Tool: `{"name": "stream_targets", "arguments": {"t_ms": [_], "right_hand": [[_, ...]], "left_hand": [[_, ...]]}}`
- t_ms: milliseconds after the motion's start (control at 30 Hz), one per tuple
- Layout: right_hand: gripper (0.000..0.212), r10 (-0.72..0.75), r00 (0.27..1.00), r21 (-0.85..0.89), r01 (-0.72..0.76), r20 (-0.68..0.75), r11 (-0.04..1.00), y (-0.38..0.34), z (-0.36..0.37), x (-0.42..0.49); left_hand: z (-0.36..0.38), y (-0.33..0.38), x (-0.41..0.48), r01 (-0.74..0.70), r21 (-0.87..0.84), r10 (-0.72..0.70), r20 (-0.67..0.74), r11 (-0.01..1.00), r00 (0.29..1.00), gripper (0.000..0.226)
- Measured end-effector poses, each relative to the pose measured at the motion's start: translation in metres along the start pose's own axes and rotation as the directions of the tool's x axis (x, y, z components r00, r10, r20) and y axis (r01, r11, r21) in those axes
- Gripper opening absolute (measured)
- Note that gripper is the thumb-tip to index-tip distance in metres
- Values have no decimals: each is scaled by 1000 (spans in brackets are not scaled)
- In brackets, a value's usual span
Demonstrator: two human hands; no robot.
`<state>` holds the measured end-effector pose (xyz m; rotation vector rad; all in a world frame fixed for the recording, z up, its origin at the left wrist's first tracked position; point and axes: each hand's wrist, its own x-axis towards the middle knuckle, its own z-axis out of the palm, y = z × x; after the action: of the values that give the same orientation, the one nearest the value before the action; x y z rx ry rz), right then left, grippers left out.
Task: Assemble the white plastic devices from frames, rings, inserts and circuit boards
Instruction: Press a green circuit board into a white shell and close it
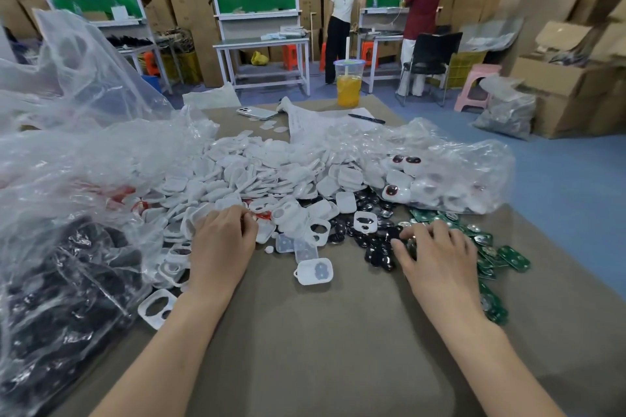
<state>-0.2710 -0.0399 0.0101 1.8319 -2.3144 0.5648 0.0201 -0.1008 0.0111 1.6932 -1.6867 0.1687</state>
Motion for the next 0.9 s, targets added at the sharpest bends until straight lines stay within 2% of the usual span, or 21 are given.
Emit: {"name": "stream_targets", "arguments": {"t_ms": [100,167,233,300,333,400,433,500,600,767,833,900], "right_hand": [[28,4,1000,26,-3,-12,1000,0,-3,2],[27,-28,996,67,34,-83,997,1,-7,5],[26,-82,987,209,110,-138,972,-4,-16,14],[21,-156,984,493,177,-82,852,-23,-26,27],[16,-198,980,645,173,-35,744,-35,-28,35],[7,-279,958,851,91,66,516,-64,-28,50],[8,-328,939,897,57,101,439,-76,-26,55],[5,-418,897,945,1,143,326,-91,-16,60],[10,-496,851,967,-55,175,247,-96,-4,62],[19,-510,823,968,-222,250,115,-93,4,61],[24,-533,798,955,-285,282,79,-92,2,61],[27,-552,768,936,-344,325,73,-90,0,61]], "left_hand": [[1,-1,0,-10,14,10,-37,1000,999,15],[1,0,1,-65,29,68,-114,997,991,13],[1,4,1,-157,-1,154,-188,988,970,18],[-3,10,-2,-196,-172,167,-169,965,971,21],[-6,15,-4,-177,-297,145,-126,938,981,17],[-12,23,-10,-110,-494,112,-27,863,993,12],[-13,26,-12,-71,-552,98,21,831,995,11],[-12,32,-16,25,-633,76,132,774,988,13],[-10,37,-12,132,-678,85,276,723,957,23],[-9,39,-9,253,-740,80,382,624,921,20],[-9,40,-7,319,-779,43,404,540,914,11],[-10,39,-5,362,-806,20,419,469,908,13]]}}
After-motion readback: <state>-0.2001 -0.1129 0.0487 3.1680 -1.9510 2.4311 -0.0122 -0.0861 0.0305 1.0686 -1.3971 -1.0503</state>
